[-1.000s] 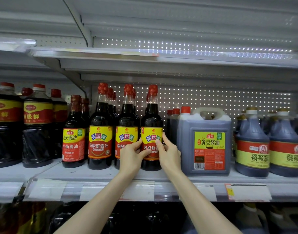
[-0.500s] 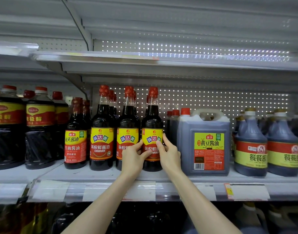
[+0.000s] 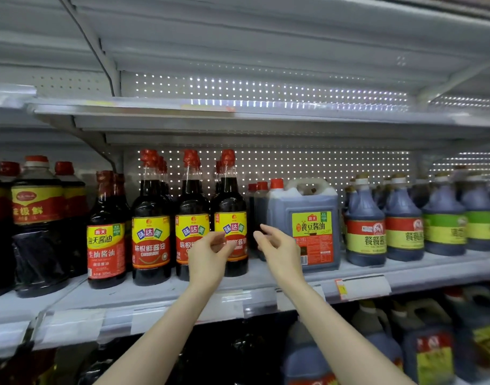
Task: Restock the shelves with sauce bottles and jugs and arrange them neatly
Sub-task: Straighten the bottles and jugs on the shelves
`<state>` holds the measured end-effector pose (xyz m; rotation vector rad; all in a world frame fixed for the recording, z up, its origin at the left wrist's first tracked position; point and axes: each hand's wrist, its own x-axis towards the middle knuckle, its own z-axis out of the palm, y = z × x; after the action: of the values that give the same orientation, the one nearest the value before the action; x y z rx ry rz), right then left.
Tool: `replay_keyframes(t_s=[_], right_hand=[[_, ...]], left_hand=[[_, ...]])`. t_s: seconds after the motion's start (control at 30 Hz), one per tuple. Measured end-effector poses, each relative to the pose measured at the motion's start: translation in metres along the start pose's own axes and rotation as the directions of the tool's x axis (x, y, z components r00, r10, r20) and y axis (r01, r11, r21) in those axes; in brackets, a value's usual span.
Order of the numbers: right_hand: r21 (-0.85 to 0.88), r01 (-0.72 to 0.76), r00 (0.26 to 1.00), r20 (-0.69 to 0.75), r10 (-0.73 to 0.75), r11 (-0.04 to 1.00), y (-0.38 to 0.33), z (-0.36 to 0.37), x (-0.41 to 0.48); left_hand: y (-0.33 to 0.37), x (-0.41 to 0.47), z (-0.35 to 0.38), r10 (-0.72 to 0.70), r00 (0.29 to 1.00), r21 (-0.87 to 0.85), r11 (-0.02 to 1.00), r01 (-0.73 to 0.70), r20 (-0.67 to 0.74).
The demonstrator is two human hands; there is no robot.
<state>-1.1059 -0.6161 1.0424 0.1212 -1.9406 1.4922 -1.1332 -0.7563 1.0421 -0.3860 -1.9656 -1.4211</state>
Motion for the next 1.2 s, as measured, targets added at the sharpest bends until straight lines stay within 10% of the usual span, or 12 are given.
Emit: replay_keyframes(t_s=[0.37, 0.87, 1.2], right_hand=[[-0.007, 0.034, 0.985, -0.166, -0.035, 0.999, 0.021, -0.112, -0.015], [0.015, -0.042, 0.942, 0.333, 0.035, 0.999, 0.055, -0.187, 0.046], [0.035, -0.063, 0.906, 0.422, 0.043, 0.997, 0.061, -0.181, 0.07]], left_hand=[[0.039, -0.047, 0.041, -0.008, 0.98, -0.073, 0.997, 0.023, 0.198], [0.085, -0.058, 0.113, -0.228, 0.964, -0.041, 0.971, 0.235, 0.135], [0.067, -0.037, 0.113, -0.247, 0.935, -0.043, 0.963, 0.266, 0.256]])
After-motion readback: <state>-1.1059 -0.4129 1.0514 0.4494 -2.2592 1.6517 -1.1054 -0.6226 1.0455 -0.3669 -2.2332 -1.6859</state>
